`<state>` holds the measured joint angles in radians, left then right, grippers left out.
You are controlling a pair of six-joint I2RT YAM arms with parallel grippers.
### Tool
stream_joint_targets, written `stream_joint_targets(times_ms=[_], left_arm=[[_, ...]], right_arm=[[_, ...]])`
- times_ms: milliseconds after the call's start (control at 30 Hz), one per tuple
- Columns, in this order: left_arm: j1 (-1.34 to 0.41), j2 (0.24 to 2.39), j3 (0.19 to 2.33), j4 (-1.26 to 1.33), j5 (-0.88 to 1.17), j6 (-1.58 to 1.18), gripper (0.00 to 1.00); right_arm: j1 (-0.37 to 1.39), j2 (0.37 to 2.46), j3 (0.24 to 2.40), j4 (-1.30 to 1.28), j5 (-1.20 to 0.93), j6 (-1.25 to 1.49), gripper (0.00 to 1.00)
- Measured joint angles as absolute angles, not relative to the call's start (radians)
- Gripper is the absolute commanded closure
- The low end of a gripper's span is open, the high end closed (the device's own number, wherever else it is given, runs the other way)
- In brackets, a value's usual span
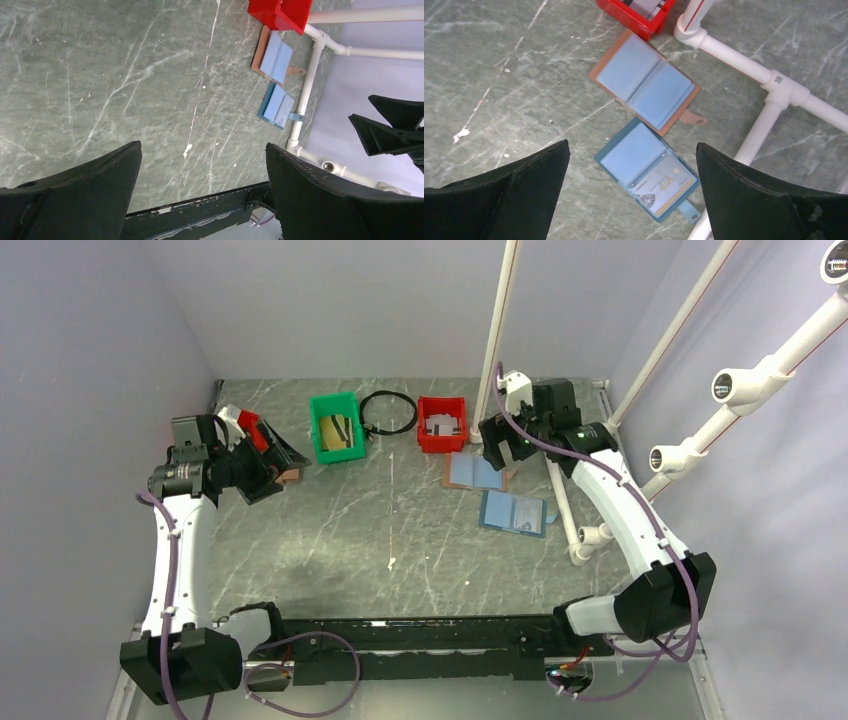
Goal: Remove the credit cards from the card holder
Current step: Move the card holder to the center of the board.
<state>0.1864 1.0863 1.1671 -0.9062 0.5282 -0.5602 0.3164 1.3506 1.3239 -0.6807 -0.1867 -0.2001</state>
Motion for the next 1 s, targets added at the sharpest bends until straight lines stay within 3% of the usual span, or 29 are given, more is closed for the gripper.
stream_joint_targets(times_ms=[600,1000], left_arm=[[0.182,1.171,1.087,-0.901,0.492,-0.445,0.03],[0.181,1.36,1.112,-0.889,0.371,-0.355,0.06]], right_arm=[[0.218,1.345,1.243,-0.733,-0.669,-0.283,0.0],[0.21,1.395,1.188,-0.779,-0.831,-0.412,0.0]])
